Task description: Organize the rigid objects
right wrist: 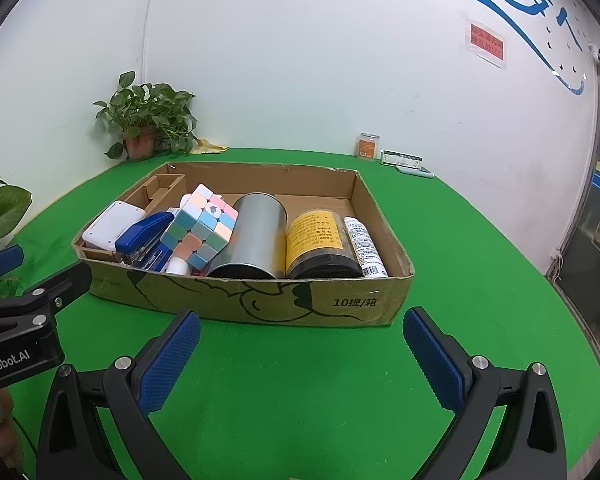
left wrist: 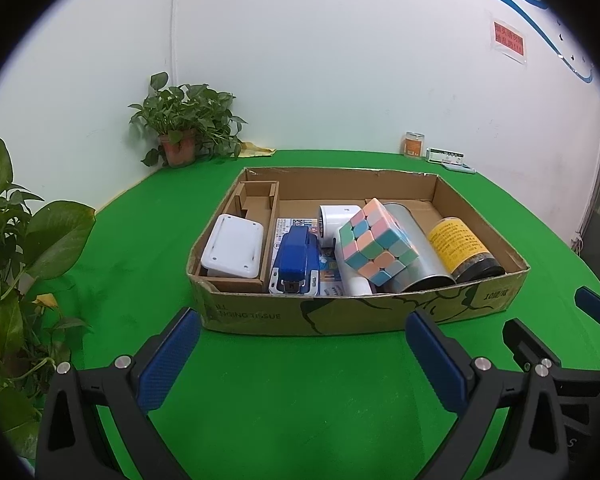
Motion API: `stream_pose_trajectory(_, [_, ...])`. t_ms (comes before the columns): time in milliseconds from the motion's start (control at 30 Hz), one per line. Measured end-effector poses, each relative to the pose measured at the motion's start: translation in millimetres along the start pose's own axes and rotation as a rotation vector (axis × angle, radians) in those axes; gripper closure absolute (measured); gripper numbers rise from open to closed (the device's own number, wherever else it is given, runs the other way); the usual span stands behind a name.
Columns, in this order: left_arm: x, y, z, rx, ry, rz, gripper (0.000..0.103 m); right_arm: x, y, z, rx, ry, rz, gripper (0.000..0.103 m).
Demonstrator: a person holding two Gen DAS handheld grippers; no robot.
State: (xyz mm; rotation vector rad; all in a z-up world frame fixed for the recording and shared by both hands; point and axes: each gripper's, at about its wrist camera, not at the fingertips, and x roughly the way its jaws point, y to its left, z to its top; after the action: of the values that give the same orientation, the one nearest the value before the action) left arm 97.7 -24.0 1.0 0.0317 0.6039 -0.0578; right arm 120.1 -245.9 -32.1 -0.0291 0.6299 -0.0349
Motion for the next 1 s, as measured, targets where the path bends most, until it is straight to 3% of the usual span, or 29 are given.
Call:
stream_pose_trajectory(733, [9.9, 14.2, 2.1, -0.016, 0.021, 0.017, 0.001, 9.6, 1.0, -0.2, 0.007, 0.028, 0.004, 0.001])
stream_pose_trajectory(1000, [22.0, 12.4, -0.5, 0.022, 0.038, 0.008, 0.001, 17.0, 1.3, -1.8, 0.017, 0.037, 0.003, 0.001])
